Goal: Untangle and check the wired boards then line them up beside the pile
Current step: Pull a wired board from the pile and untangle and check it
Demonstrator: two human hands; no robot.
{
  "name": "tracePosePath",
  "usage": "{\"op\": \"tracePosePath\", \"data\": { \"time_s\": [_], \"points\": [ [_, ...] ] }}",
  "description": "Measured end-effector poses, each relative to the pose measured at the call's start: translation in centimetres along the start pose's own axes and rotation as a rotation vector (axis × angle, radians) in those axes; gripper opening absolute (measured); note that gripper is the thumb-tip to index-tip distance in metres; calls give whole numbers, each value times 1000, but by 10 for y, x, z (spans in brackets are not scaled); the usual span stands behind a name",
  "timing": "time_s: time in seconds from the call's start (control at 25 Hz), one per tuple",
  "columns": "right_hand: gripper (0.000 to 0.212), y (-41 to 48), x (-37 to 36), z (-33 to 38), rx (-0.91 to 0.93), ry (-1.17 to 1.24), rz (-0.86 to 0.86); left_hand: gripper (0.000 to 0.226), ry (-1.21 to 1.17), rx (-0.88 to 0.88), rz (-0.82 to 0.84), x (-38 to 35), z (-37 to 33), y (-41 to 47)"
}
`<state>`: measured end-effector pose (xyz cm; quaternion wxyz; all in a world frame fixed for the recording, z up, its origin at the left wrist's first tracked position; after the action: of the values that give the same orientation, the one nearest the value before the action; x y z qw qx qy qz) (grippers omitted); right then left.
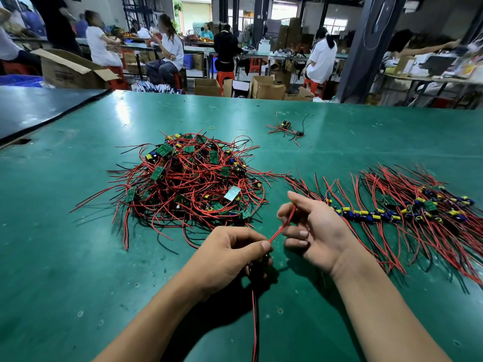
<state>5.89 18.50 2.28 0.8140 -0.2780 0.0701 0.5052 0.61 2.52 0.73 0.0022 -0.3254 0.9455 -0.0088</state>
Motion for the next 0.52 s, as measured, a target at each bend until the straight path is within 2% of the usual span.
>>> {"op": "tracePosePath", "data": {
  "time_s": [0.12,0.24,0.32,0.44,0.52],
  "points": [
    [55,-1,0,0,2,-64,33,11,52,-22,-26,0,1,-1],
    [51,0,-5,-4,125,-337,15,15,-51,24,-100,3,4,1],
    [46,-1,-13,-13,144,-474,80,18,-145,52,-134,5,5,3],
    [44,-3,-22,-24,114,-492,234,21,-250,69,-98,5,5,2],
    [48,-3,-18,-19,141,-557,182,18,-293,83,-62,5,3,1]
  ]
}}
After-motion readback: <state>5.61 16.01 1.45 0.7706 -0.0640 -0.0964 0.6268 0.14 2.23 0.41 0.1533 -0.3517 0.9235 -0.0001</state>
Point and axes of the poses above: each hand's wrist, its own y-axis towards the middle knuckle, its own x-axis out of the back of the hand, z = x × y, the point moved 3 cm from there along y, towards the middle knuckle, and after that the axes turned 3 degrees about -y, right-handed, at the moved point
